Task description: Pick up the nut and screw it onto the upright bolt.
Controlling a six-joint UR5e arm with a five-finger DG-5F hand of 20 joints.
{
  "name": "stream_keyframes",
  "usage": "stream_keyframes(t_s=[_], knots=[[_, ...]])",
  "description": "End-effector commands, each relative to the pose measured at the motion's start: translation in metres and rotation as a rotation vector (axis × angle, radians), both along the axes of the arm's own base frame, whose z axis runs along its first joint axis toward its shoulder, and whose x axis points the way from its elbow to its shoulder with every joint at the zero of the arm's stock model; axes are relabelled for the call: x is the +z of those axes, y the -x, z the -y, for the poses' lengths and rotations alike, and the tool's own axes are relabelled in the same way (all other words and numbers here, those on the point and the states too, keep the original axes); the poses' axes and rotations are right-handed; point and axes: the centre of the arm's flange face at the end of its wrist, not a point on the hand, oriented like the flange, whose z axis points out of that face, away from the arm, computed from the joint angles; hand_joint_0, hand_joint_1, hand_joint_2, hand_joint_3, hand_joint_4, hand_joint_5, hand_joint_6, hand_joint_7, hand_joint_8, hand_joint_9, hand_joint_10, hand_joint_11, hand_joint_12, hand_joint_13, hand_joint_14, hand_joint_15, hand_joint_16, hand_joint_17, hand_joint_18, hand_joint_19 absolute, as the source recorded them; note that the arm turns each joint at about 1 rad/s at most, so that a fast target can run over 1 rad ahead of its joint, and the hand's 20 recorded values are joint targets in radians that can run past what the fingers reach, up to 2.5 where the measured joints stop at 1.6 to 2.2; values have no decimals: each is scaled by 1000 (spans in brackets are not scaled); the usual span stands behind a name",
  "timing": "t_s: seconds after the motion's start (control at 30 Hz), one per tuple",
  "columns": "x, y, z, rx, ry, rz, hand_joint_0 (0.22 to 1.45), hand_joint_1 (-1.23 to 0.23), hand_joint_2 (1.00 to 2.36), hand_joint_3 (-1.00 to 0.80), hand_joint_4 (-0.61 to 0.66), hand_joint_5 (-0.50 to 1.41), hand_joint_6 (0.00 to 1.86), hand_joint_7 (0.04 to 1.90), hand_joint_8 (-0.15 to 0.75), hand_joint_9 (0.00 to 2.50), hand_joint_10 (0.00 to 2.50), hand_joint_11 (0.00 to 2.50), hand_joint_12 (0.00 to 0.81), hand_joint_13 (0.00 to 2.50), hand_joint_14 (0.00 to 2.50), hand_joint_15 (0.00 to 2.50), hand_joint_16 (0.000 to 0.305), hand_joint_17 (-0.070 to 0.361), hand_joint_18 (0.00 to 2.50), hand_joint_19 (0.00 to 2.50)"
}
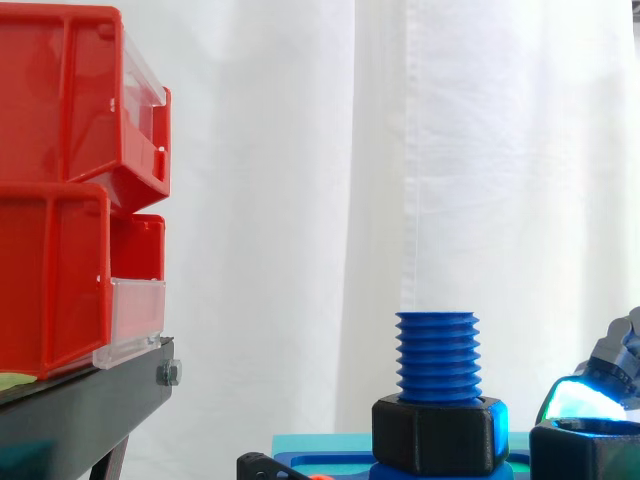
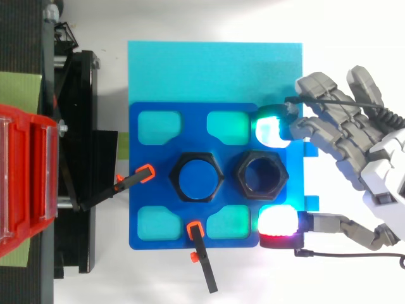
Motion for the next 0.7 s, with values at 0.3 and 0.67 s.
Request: stream_keyframes(t_s=[0.3,0.67], knots=[[1,-1,1,13,2,6,387,-708,1000,-500,328,-238,503,991,330,258,0,0,399,139,0,0,53,120,0,0],[0,-1,1,11,4,2,531,-730,1007,-418,283,-191,501,1300,298,378,0,0,327,201,0,0,39,87,46,0]])
